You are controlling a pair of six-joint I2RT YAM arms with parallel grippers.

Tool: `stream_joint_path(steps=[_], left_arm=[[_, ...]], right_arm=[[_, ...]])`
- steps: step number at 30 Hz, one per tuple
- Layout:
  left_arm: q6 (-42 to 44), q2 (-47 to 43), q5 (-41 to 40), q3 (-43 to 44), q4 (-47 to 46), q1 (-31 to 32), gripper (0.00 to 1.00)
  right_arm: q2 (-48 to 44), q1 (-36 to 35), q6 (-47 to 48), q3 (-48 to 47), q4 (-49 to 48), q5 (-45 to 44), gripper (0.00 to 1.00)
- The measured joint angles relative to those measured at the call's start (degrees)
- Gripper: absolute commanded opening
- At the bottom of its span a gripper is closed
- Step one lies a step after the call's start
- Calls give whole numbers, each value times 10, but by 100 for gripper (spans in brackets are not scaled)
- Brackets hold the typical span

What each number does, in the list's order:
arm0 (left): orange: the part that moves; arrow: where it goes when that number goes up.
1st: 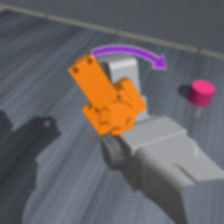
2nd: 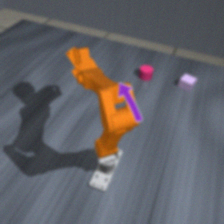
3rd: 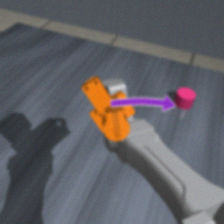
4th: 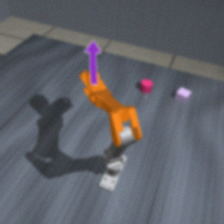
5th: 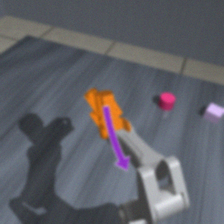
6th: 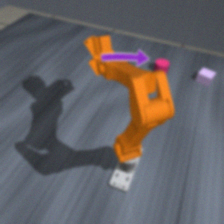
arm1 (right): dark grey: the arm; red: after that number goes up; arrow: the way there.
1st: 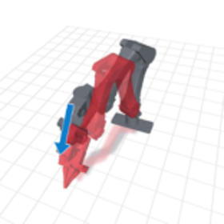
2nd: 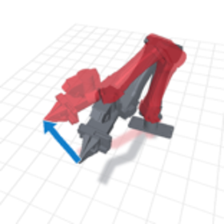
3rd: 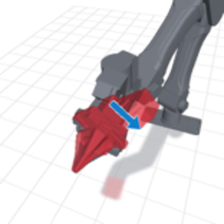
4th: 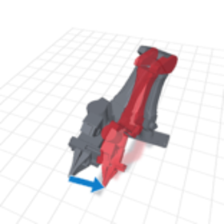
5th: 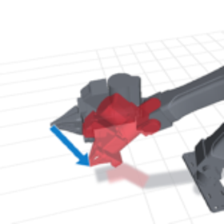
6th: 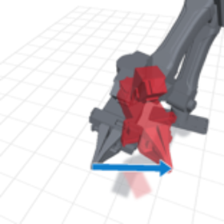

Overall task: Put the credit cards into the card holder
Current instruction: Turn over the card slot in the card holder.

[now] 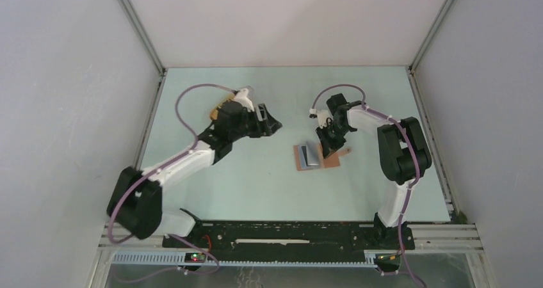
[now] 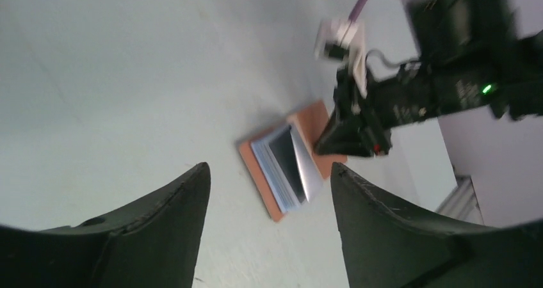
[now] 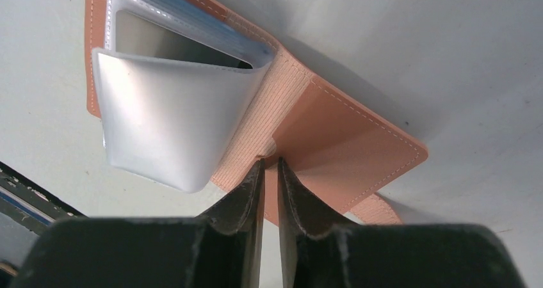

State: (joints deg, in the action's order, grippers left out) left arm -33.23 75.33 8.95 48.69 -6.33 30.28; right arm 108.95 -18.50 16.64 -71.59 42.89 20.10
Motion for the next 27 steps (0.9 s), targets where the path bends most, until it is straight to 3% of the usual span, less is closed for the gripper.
stream_joint_path(steps=[8, 27], left_arm=[[-55, 139, 84, 19, 5, 50, 59], [-120, 301, 215, 105, 10, 52, 63]], right_arm=[[3, 0, -1, -4, 4, -1, 20], [15, 0, -5, -20, 21, 4, 21]])
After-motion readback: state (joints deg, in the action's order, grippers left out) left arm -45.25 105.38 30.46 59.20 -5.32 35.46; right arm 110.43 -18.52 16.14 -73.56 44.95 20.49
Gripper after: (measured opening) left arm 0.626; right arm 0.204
